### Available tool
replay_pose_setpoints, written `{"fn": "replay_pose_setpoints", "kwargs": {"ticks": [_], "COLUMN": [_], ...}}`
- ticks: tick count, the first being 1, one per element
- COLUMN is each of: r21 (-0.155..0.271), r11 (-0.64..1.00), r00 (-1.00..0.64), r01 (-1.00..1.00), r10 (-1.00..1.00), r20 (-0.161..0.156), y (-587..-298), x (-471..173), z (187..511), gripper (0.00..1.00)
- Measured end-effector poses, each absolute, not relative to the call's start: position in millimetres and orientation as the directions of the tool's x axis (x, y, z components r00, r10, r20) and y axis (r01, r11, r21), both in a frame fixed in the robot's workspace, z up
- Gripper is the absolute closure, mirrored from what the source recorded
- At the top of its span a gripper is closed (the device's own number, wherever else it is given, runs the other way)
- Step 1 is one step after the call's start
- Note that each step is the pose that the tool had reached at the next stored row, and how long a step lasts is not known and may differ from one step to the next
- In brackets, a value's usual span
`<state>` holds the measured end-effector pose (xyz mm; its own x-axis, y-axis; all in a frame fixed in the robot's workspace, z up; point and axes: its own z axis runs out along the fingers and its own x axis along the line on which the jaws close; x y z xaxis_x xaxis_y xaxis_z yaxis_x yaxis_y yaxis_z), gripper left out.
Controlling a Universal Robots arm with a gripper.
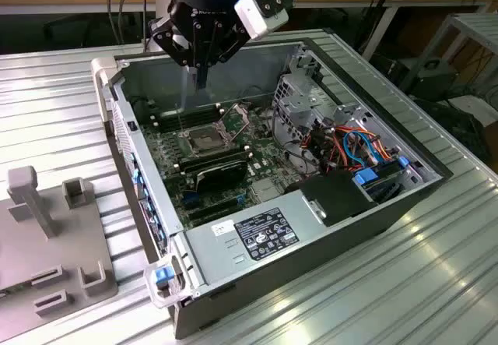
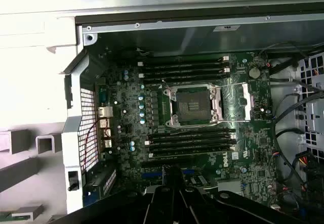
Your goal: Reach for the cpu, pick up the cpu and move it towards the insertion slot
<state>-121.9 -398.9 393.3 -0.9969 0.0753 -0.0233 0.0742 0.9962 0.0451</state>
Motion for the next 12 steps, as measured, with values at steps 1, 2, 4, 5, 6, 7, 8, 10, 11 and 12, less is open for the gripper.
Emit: {"fn": "replay_pose_setpoints", "kwargs": {"ticks": [1,2,4,5,6,7,8,10,11,12], "r21": [0.045,0.045,0.045,0.045,0.045,0.045,0.045,0.045,0.045,0.045], "r11": [0.996,0.996,0.996,0.996,0.996,0.996,0.996,0.996,0.996,0.996], "r00": [-0.997,-0.997,-0.997,-0.997,-0.997,-0.997,-0.997,-0.997,-0.997,-0.997], "r01": [0.074,0.074,0.074,0.074,0.074,0.074,0.074,0.074,0.074,0.074], "r10": [0.075,0.075,0.075,0.075,0.075,0.075,0.075,0.075,0.075,0.075], "r20": [-0.023,-0.023,-0.023,-0.023,-0.023,-0.023,-0.023,-0.023,-0.023,-0.023], "y": [-398.8,-398.9,-398.9,-398.8,-398.9,-398.8,-398.8,-398.9,-398.9,-398.8], "x": [-121.9,-121.9,-121.9,-121.9,-121.9,-121.9,-122.2,-123.3,-124.8,-126.1], "z": [393.3,393.3,393.3,393.3,393.3,393.3,393.2,393.3,393.3,393.2], "gripper": [0.89,0.89,0.89,0.89,0.89,0.89,0.89,0.89,0.89,0.89]}}
